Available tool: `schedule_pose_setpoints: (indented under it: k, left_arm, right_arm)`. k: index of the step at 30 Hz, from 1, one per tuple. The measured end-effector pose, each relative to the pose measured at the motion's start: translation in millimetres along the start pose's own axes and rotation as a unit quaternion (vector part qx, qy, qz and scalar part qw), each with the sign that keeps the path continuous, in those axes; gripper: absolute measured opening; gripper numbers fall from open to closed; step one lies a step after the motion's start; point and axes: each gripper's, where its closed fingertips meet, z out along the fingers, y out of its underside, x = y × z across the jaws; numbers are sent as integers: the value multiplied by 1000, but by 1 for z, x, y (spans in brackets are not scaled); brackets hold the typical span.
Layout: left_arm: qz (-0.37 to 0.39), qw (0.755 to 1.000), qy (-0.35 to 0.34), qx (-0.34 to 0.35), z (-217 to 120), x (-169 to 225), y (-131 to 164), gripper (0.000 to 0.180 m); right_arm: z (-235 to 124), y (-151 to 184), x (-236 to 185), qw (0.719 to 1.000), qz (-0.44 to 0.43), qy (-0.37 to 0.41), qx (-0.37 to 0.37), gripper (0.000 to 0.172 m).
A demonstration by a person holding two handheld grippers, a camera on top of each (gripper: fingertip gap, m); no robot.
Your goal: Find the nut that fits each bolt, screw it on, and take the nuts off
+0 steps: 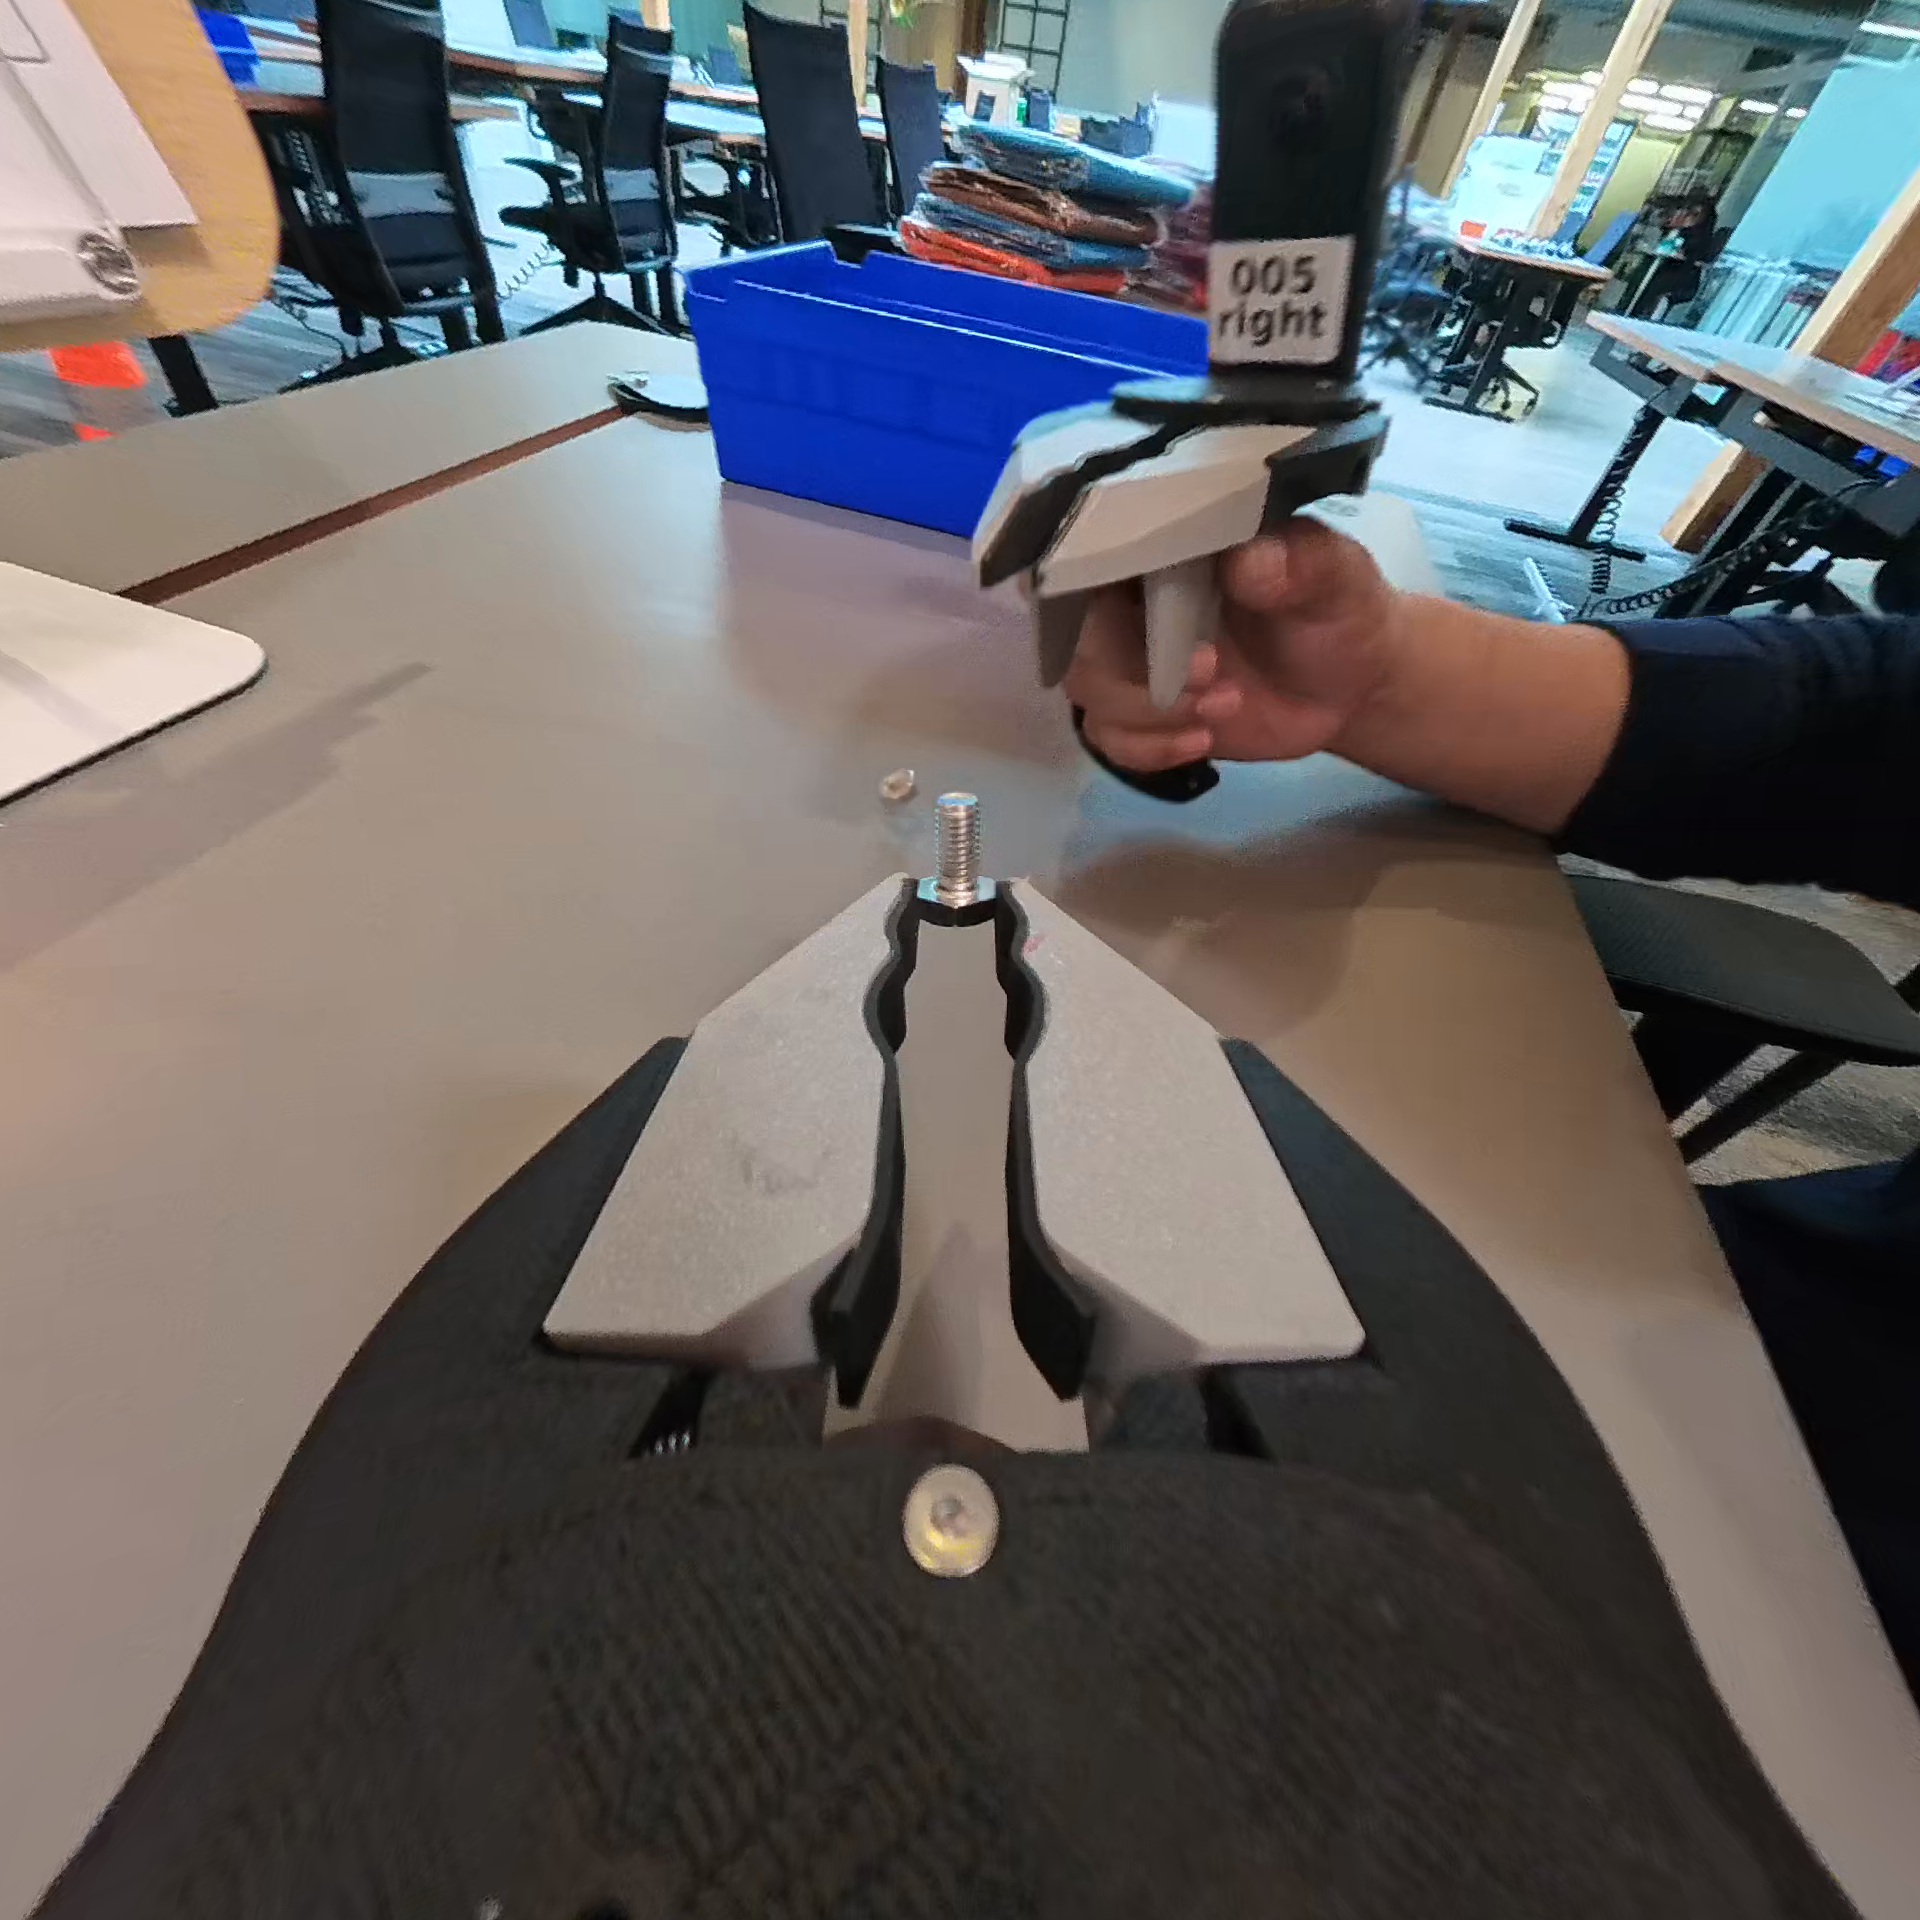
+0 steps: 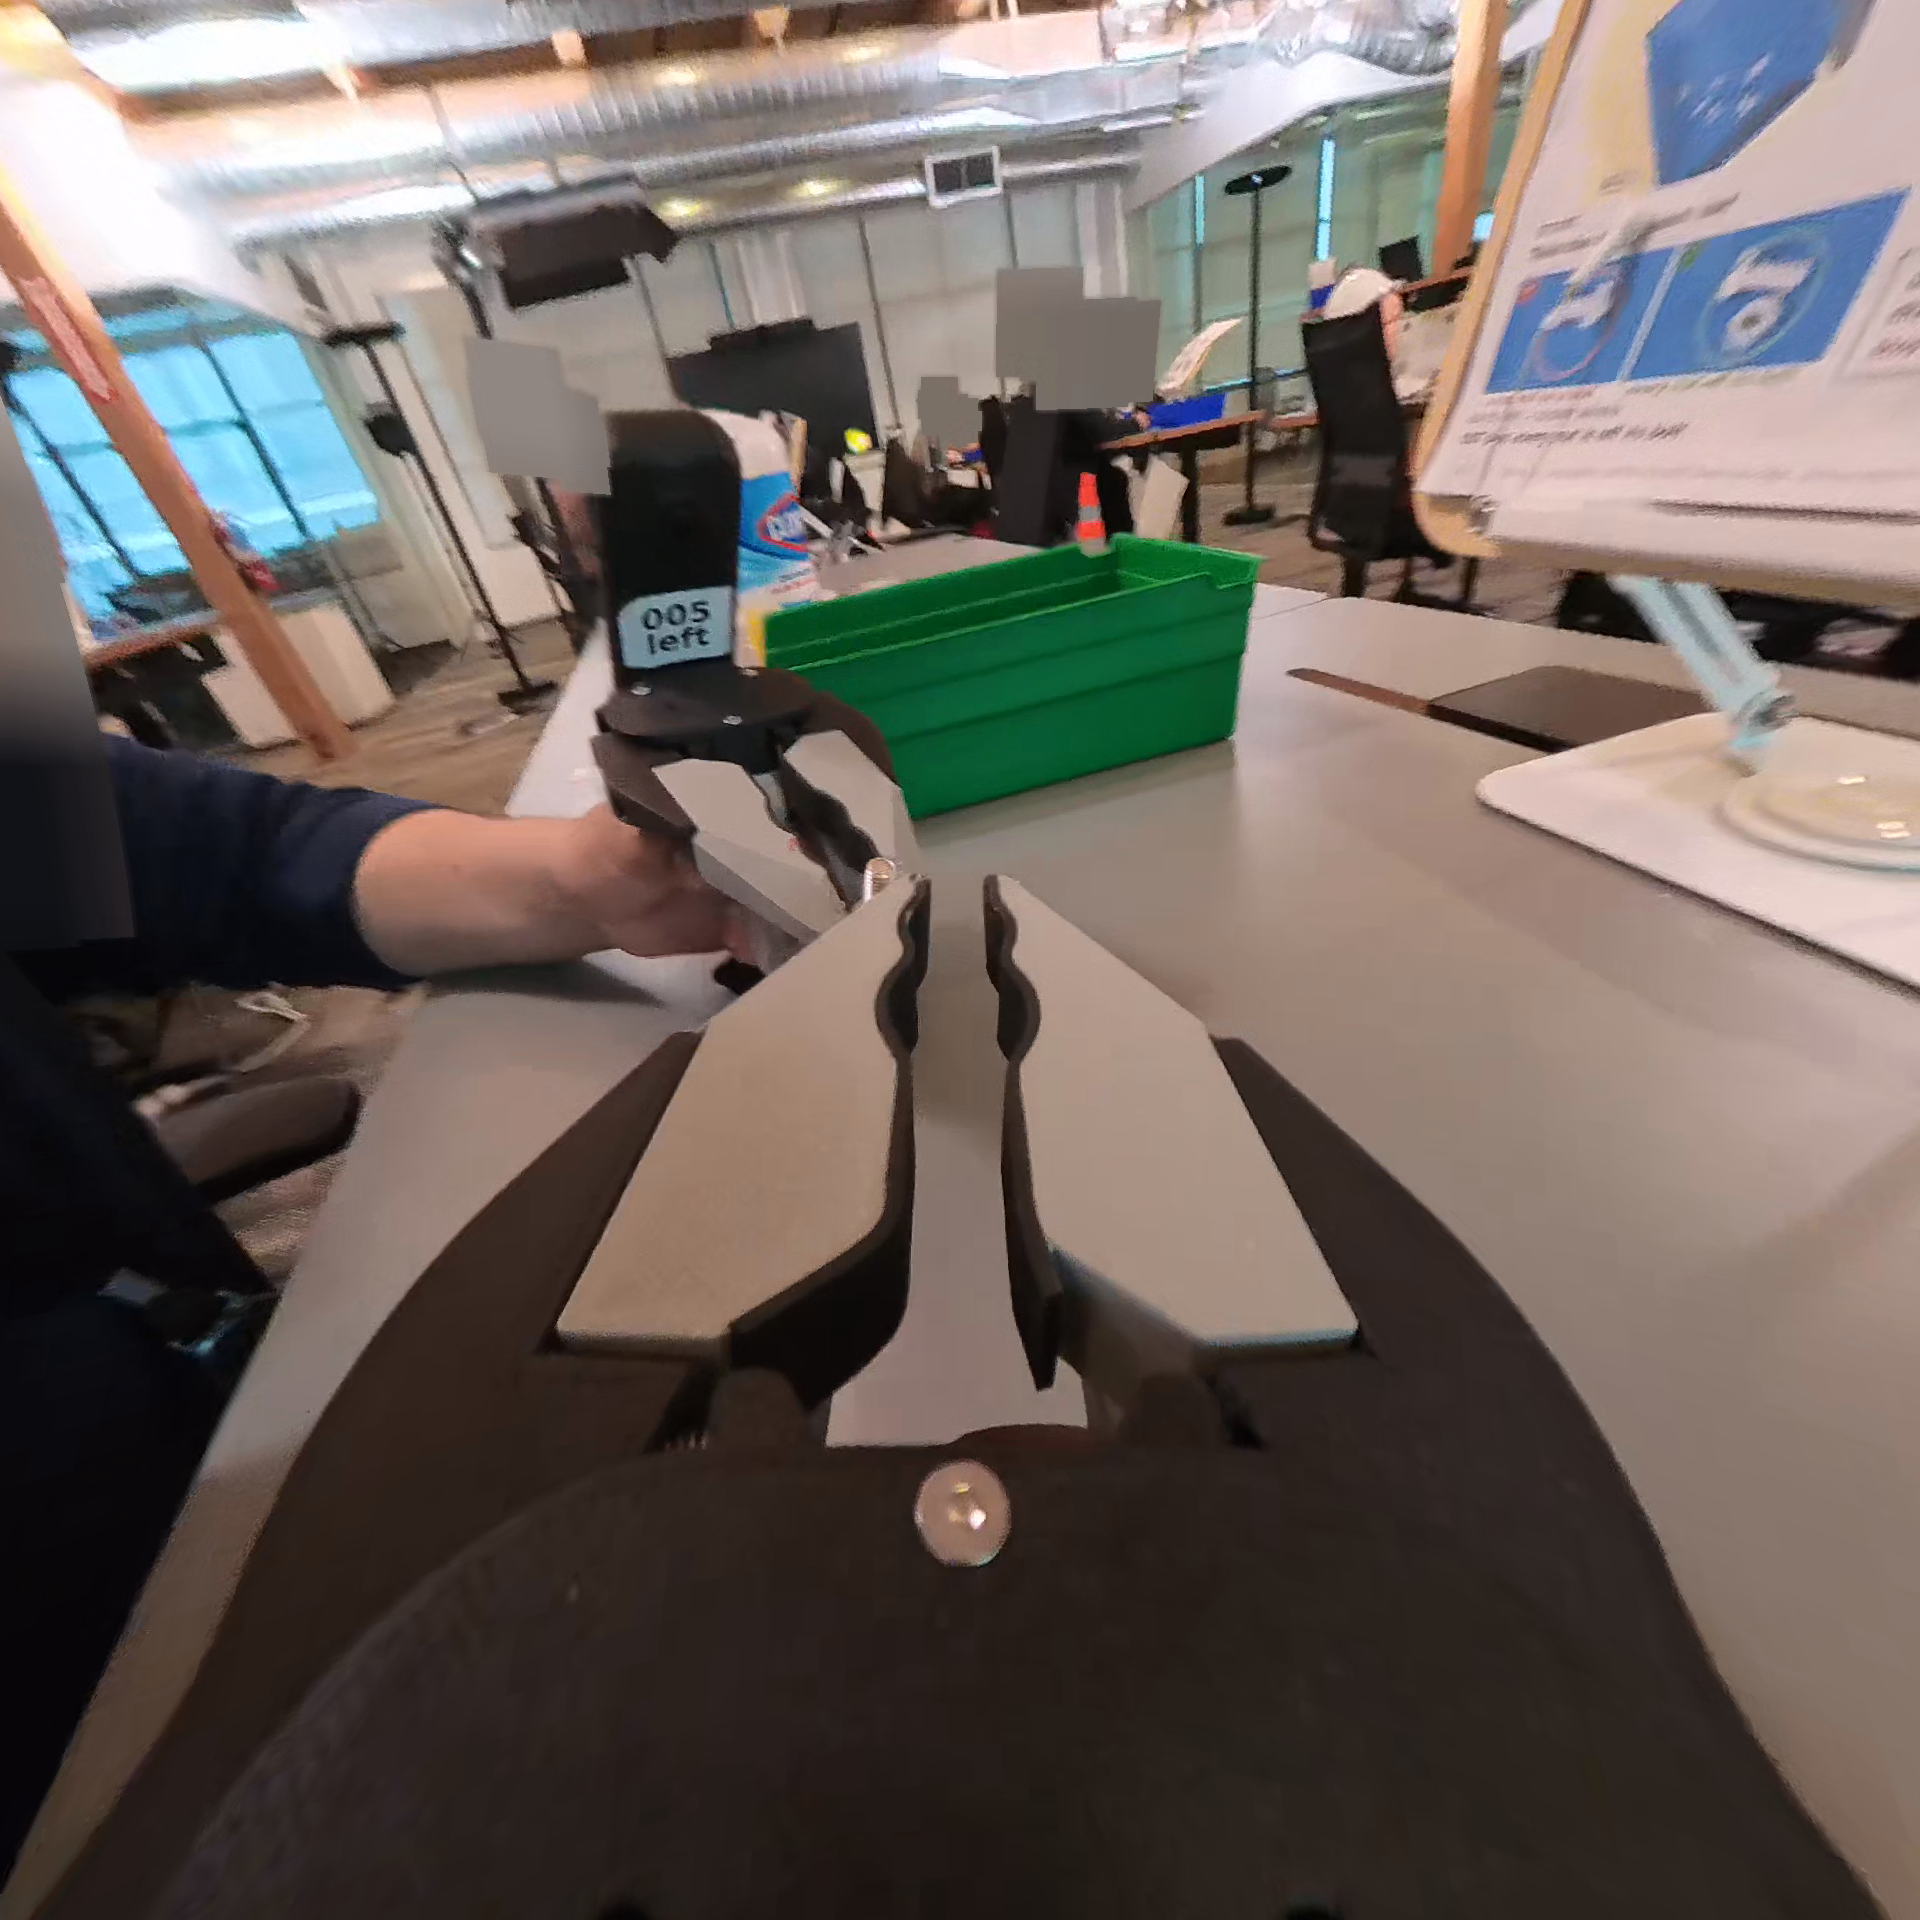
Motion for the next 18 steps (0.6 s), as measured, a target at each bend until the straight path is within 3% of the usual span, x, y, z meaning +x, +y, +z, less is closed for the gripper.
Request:
schedule_pose_setpoints:
  k: [3, 8, 10, 18]
  left_arm:
    - [3, 1000, -6, -3, 0, -4, 2, 12]
    - [7, 1000, -2, -3, 0, -2, 3, 12]
    - [7, 1000, 1, -3, 0, -1, 3, 12]
    - [4, 1000, 15, 9, 0, 2, 0, 12]
  right_arm:
    - [-20, 0, 34, 991, -47, 102, -68, 14]
    - [-72, 38, 96, 937, -55, 252, -237, 35]
    - [-78, 56, 97, 928, -45, 244, -279, 36]
    - [-69, 83, 85, 929, -90, 187, -307, 17]
